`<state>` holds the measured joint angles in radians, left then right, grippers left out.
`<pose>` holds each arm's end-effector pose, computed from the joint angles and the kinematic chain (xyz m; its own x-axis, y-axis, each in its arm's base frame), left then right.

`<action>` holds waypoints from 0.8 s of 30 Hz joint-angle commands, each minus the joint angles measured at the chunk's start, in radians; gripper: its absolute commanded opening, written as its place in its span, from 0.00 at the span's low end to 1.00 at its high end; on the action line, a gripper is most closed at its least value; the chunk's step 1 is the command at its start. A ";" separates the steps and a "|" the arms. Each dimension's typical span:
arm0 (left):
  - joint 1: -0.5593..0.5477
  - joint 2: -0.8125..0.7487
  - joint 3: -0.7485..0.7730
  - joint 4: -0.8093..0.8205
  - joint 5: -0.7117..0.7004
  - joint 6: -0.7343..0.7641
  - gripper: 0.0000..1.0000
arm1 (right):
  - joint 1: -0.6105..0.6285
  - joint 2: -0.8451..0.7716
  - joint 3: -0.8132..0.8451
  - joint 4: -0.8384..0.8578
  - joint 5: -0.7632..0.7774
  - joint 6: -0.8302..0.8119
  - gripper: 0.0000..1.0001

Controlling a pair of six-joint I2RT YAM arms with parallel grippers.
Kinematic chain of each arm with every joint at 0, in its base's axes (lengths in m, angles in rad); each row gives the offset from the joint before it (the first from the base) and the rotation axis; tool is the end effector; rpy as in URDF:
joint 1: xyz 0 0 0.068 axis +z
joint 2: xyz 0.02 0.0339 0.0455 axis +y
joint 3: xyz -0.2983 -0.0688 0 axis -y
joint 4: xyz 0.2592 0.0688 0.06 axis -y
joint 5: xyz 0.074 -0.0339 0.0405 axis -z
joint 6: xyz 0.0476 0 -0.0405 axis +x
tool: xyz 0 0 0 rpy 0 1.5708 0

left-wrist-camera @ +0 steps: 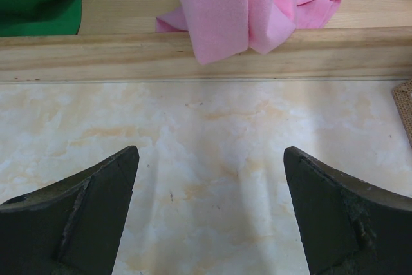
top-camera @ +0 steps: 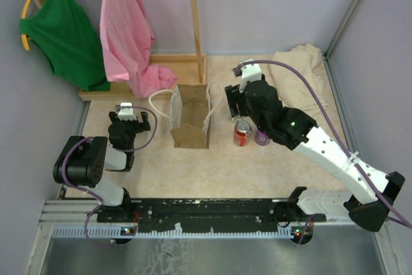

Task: Take the beverage out of the canvas bag

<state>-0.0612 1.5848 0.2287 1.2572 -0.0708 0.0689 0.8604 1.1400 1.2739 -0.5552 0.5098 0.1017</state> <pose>0.2586 -0.0125 0.1593 -0.0990 0.0749 -0.9923 -0.0024 0.9971 0.0755 0.1805 0.1742 0.4314 -0.3030 -0.2164 -0.9281 -0.3423 0.9336 -0.1059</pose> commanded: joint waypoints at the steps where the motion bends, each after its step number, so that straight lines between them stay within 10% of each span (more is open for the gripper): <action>1: -0.005 0.010 0.012 0.028 -0.006 0.004 1.00 | 0.005 -0.006 -0.041 0.070 -0.034 0.079 0.00; 24: -0.004 0.011 0.012 0.030 -0.006 0.004 1.00 | 0.011 0.269 -0.101 0.226 -0.154 0.086 0.00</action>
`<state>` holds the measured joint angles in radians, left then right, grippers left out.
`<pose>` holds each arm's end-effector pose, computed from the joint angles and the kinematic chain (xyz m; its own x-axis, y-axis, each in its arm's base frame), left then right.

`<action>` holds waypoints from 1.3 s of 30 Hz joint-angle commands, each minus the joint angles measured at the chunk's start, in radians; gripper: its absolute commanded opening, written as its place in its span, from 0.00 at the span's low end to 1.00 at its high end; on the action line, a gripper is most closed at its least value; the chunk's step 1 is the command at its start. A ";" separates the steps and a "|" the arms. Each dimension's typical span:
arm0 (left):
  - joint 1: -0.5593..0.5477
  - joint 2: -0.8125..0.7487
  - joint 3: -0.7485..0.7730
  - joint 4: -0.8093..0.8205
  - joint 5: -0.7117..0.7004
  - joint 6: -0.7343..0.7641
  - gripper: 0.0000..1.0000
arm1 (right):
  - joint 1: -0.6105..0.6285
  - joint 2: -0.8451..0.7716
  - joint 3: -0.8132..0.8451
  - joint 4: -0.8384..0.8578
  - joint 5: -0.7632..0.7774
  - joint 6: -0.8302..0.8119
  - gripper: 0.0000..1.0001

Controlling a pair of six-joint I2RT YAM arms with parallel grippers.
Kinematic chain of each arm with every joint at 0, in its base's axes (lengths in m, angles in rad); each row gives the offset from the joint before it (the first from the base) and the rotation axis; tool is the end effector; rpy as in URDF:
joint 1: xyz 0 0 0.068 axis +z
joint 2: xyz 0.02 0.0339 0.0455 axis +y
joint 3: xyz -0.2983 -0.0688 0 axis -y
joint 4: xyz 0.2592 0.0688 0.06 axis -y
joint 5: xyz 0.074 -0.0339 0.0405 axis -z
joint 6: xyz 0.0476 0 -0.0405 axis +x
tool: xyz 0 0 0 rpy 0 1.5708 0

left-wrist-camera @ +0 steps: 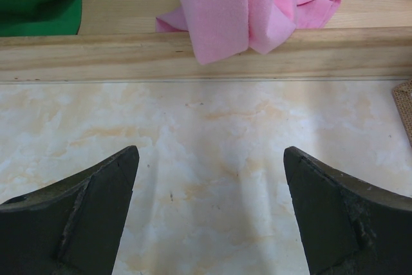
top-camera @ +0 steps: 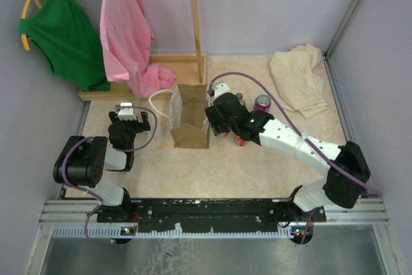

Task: Take the beverage out of the canvas bag

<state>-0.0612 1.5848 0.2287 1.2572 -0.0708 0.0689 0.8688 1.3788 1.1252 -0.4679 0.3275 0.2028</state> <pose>0.2586 -0.0125 0.1593 -0.0990 0.0749 -0.9923 -0.0024 0.9971 0.0755 0.2173 0.2333 0.3207 -0.5320 -0.3337 -0.7782 -0.4695 0.8811 -0.0569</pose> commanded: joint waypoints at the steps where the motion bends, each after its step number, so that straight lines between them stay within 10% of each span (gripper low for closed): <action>1: -0.004 0.011 0.012 0.029 -0.006 0.004 1.00 | -0.001 0.045 0.051 0.143 0.030 -0.017 0.00; 39: -0.003 0.011 0.012 0.029 -0.005 0.004 1.00 | -0.100 0.237 -0.049 0.321 -0.024 0.016 0.00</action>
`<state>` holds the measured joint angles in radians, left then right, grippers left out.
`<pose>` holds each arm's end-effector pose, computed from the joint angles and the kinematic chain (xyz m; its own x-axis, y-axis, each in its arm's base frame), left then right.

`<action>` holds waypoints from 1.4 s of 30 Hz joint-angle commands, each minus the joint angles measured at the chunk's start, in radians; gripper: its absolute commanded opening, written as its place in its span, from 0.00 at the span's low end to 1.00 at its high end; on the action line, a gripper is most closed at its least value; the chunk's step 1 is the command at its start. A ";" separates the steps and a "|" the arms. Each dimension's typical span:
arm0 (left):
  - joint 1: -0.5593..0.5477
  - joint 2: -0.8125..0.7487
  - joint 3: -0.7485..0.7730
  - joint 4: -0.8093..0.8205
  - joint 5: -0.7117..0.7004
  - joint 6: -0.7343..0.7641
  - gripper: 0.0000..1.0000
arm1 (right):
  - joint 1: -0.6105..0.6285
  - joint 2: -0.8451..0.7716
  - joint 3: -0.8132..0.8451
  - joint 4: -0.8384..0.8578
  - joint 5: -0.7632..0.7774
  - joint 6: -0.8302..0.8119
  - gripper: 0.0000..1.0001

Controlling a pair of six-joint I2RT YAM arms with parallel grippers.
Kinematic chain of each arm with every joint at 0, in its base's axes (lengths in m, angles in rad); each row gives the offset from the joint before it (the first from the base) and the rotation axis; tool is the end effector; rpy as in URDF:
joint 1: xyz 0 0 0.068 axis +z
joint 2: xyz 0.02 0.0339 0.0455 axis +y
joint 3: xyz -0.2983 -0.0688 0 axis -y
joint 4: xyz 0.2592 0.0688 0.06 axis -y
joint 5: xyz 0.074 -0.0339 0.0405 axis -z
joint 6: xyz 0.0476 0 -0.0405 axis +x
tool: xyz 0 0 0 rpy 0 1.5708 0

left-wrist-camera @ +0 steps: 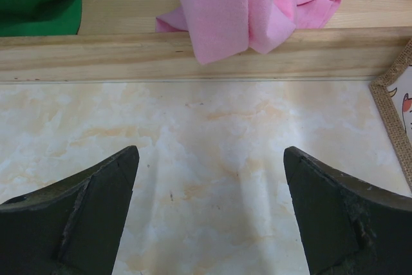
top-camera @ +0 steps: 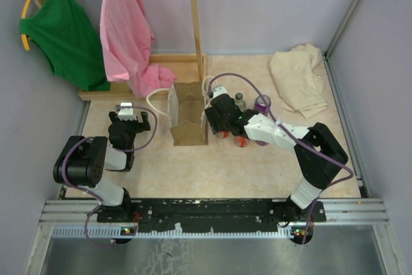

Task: Take the beverage out of the canvas bag

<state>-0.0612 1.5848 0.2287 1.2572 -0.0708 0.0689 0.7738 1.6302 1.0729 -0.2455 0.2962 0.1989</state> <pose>0.2586 -0.0125 0.1593 -0.0990 0.0749 -0.9923 -0.0024 0.9971 0.0755 0.2761 0.2504 0.2391 -0.6078 -0.3296 -0.7225 -0.4114 0.9089 -0.0686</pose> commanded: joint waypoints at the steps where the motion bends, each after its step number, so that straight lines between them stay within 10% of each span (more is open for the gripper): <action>1: -0.003 0.010 0.012 0.028 -0.006 0.005 1.00 | -0.005 -0.017 -0.002 0.103 0.004 0.023 0.05; 8: -0.004 0.011 0.012 0.028 -0.006 0.005 1.00 | 0.004 -0.018 -0.035 0.108 -0.010 0.033 0.59; 15: -0.005 0.011 0.012 0.028 -0.006 0.005 1.00 | 0.034 -0.022 0.001 0.063 0.062 0.014 0.88; 35: -0.004 0.010 0.012 0.028 -0.006 0.005 1.00 | 0.080 -0.400 0.006 0.007 0.312 -0.019 0.96; 42: -0.004 0.010 0.012 0.028 -0.006 0.005 1.00 | -0.197 -0.587 -0.117 0.042 0.287 0.021 0.98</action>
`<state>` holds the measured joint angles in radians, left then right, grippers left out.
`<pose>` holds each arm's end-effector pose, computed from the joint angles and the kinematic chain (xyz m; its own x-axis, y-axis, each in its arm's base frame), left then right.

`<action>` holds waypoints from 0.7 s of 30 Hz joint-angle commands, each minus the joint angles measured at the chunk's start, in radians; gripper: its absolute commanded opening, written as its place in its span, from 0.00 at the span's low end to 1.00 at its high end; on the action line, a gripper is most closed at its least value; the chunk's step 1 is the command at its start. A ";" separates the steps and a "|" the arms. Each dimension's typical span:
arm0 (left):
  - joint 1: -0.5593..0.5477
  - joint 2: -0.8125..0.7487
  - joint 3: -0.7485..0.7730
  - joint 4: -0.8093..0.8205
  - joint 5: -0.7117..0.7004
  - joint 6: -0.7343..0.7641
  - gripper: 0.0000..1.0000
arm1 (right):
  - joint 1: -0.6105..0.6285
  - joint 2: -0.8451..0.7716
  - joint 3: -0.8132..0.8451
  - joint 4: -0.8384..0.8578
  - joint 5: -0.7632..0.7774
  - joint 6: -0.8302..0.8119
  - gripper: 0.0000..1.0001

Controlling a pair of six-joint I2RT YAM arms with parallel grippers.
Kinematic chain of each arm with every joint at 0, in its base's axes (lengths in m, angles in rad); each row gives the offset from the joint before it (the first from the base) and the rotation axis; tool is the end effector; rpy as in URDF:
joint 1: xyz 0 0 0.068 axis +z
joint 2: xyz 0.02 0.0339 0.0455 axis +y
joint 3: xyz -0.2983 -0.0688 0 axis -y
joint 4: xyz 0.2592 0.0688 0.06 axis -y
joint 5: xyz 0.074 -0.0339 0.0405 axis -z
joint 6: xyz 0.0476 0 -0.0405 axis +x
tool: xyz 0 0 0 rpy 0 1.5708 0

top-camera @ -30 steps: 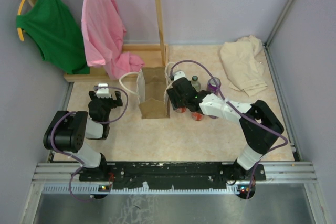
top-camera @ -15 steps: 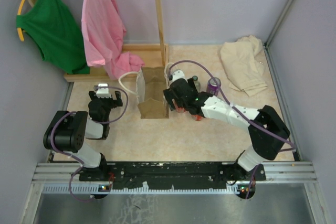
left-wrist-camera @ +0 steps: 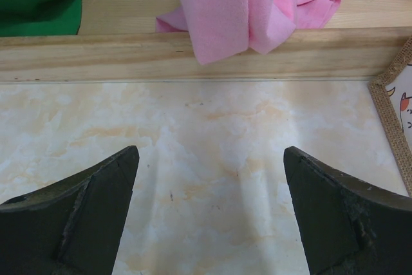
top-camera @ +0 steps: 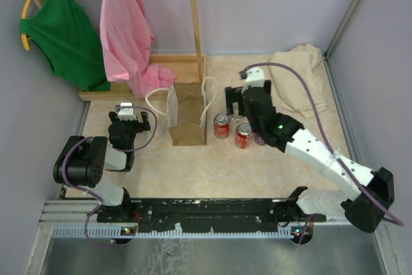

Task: Take the beverage out of the canvas bag

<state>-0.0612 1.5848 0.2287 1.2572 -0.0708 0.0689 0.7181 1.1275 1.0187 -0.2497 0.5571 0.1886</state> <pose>0.2586 -0.0125 0.1593 -0.0990 0.0749 -0.9923 -0.0024 0.9971 0.0755 0.2149 0.1543 0.3743 -0.2943 -0.0459 -0.9546 -0.1328 0.9911 -0.0067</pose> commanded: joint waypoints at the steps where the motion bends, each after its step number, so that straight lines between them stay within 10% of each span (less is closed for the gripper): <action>1: -0.005 0.010 0.012 0.029 -0.006 0.004 1.00 | -0.195 -0.107 -0.083 0.056 0.009 0.039 0.98; 14: -0.005 0.011 0.012 0.029 -0.006 0.004 1.00 | -0.817 -0.141 -0.294 0.191 -0.170 0.172 0.99; 21: -0.004 0.010 0.012 0.028 -0.006 0.003 1.00 | -0.850 -0.165 -0.363 0.223 -0.120 0.175 0.99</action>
<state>-0.0612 1.5848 0.2287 1.2572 -0.0708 0.0689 -0.1322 0.9958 0.6666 -0.1307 0.4278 0.3359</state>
